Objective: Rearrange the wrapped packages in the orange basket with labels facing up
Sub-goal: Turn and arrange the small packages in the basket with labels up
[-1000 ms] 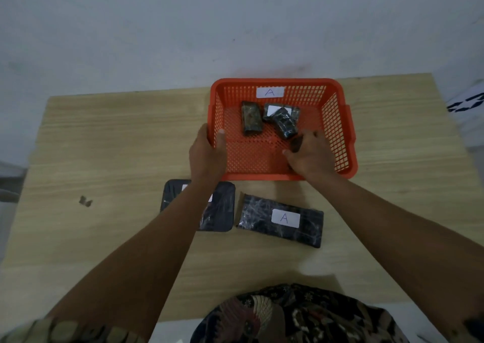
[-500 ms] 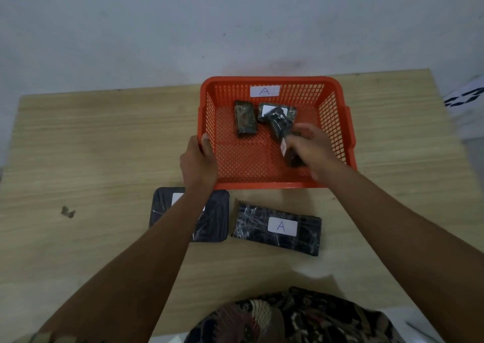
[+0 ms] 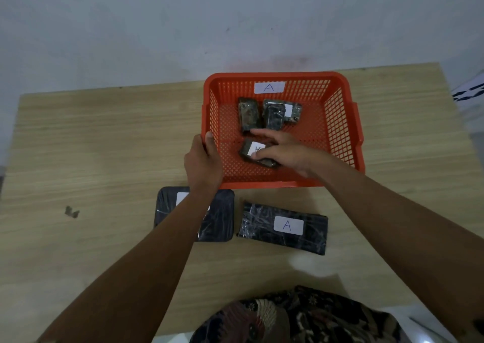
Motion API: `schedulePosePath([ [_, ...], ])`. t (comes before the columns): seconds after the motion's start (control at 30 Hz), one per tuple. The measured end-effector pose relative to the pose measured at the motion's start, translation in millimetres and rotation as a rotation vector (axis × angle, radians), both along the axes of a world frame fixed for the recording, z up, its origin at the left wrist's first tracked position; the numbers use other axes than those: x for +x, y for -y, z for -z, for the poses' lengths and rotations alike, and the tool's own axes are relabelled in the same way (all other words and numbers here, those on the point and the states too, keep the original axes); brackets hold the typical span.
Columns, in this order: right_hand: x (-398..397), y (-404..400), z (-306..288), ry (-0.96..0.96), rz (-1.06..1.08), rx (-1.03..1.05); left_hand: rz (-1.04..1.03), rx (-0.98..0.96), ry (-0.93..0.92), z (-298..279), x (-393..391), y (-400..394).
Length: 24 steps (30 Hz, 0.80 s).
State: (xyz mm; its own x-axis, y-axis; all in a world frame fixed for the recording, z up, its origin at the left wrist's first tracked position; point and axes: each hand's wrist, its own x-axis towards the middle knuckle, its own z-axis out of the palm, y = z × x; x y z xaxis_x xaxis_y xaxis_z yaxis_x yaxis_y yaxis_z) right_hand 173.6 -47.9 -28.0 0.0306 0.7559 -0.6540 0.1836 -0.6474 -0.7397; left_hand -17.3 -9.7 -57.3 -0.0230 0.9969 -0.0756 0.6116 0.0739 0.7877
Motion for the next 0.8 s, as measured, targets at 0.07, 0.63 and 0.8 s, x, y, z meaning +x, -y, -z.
schedulePosePath([
  [0.07,-6,-7,1,0.027,-0.04,-0.033,-0.001,-0.001,0.005,0,0,1],
  [0.63,-24,-1,26,0.197,0.068,0.075,-0.021,-0.015,0.017,3,1,0],
  [0.8,-16,-2,21,0.354,-0.045,0.014,-0.021,-0.011,0.021,4,1,1],
])
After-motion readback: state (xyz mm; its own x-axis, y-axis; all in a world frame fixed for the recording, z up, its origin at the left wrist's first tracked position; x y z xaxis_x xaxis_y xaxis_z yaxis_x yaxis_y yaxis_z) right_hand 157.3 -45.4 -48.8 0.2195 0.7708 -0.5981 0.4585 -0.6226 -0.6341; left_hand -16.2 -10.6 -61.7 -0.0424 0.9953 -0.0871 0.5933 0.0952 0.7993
